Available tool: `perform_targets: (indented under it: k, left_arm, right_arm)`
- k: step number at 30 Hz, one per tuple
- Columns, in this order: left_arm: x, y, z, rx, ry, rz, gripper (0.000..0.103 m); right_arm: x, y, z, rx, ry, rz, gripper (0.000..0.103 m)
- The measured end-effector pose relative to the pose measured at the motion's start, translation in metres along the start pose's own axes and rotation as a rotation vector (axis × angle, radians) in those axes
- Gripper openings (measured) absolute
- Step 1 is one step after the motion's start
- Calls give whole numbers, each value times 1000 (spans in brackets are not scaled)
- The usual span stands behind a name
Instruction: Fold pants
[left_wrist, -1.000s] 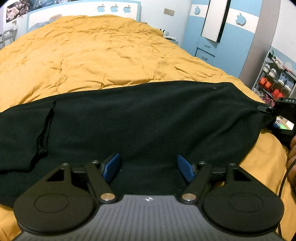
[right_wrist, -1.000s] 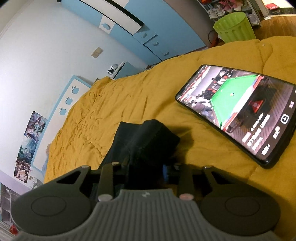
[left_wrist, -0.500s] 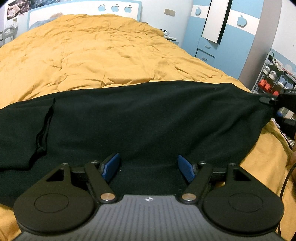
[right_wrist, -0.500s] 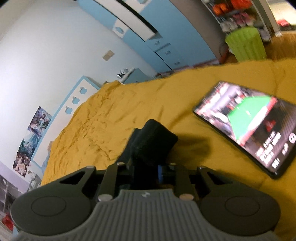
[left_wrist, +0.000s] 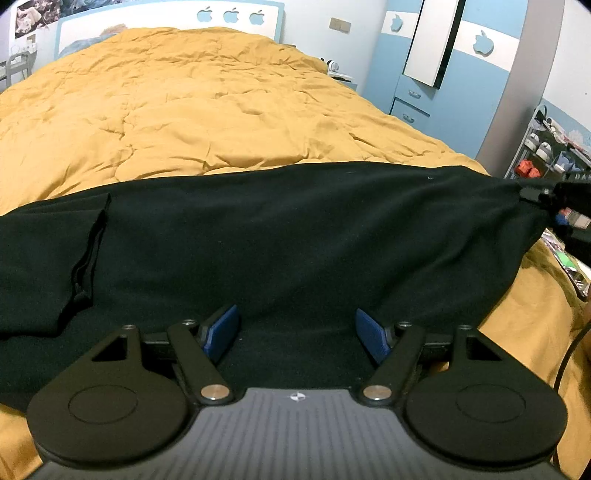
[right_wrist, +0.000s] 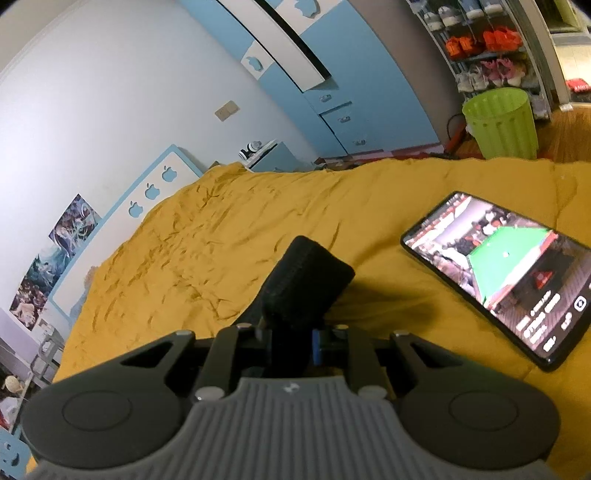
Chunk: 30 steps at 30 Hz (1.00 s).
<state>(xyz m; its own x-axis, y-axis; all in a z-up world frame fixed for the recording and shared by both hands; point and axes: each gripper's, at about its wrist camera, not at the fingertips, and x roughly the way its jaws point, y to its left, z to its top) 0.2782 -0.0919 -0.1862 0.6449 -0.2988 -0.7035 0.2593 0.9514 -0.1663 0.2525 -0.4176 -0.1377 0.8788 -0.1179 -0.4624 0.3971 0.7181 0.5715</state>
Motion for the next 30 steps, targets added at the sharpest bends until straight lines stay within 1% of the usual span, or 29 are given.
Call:
perform_targets:
  k: [2,3,5,7,8,9,11,13,15,17,18,20,21,22,23,26,29,30]
  left_arm:
    - [-1,1,0,-6,-1,-4,84]
    - [-2,2,0,-12,-2,-9,84]
    - [-9,9,1,-59,-23,-44,80]
    - [-20,22,3,-141,-52,-98,76]
    - [-28,33,4,-205,-69,-132,75]
    - [-34,42,5,-251,-86,-150,75]
    - [-49,61,7,-321,-121,-163,76]
    - [-59,78,7,-376,-136,-158,76]
    - [-68,96,7,-428,-143,-158,77]
    - [-73,108,6,-450,-156,-145,77]
    - [-74,111,6,-460,-156,-140,77]
    - [-72,116,4,-481,-144,-145,77]
    - [-72,116,3,-485,-140,-150,77]
    - [-71,115,3,-483,-136,-155,77]
    - [-70,114,2,-475,-132,-161,77]
    - [-65,108,3,-457,-111,-177,78]
    - [-57,98,3,-452,-79,-213,82]
    - [-54,95,4,-453,-70,-224,82]
  right_arm:
    - [-3,18,1,-90,-33,17,13]
    - [-5,31,0,-151,-52,37,13]
    - [-9,55,-3,-267,-78,92,13]
    - [-13,79,-11,-397,-98,154,13]
    - [-16,92,-17,-471,-104,192,13]
    - [-18,103,-24,-536,-107,233,13]
    - [-24,124,-42,-677,-106,324,12]
    - [-30,139,-64,-809,-94,403,12]
    - [-34,153,-93,-958,-62,468,12]
    - [-31,163,-127,-1110,22,508,13]
    - [-26,166,-144,-1174,81,519,13]
    - [-15,168,-177,-1299,236,505,24]
    - [-15,167,-189,-1353,263,496,27]
    - [-19,166,-195,-1395,245,492,29]
    - [-23,167,-195,-1400,241,494,31]
    - [-28,162,-172,-1280,323,549,36]
    - [-33,150,-149,-1201,358,594,36]
    - [-35,145,-143,-1182,348,594,37]
